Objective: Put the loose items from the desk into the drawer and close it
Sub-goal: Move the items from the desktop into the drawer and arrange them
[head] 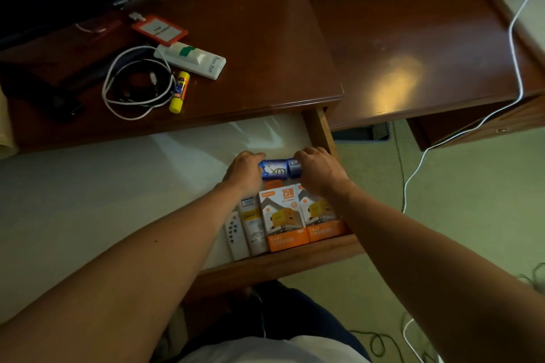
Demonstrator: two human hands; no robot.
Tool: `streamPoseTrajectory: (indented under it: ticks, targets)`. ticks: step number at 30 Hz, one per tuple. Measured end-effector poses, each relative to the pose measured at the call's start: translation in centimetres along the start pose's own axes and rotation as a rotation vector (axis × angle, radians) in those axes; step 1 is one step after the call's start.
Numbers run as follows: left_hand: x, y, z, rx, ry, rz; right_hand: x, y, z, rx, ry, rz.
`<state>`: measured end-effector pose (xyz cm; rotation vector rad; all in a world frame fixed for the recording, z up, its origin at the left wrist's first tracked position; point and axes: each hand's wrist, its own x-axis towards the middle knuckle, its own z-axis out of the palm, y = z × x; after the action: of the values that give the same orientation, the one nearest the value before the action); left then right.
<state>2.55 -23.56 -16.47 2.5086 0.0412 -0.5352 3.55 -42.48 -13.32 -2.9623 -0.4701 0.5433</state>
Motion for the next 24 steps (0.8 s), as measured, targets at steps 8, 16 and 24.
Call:
streamPoseTrajectory:
  ticks: [8,16,24]
  targets:
    - [-0.2,-0.3,1.1,-0.043,0.091,-0.014,0.1,-0.2,0.5,0.026,0.010,0.018]
    - [-0.6,-0.1,1.1,-0.044,0.092,-0.020,-0.2,-0.8,0.2,0.066,-0.015,0.038]
    - [-2.7,1.1,-4.7,-0.073,0.237,-0.042,1.3,-4.3,-3.7,0.230,0.177,-0.050]
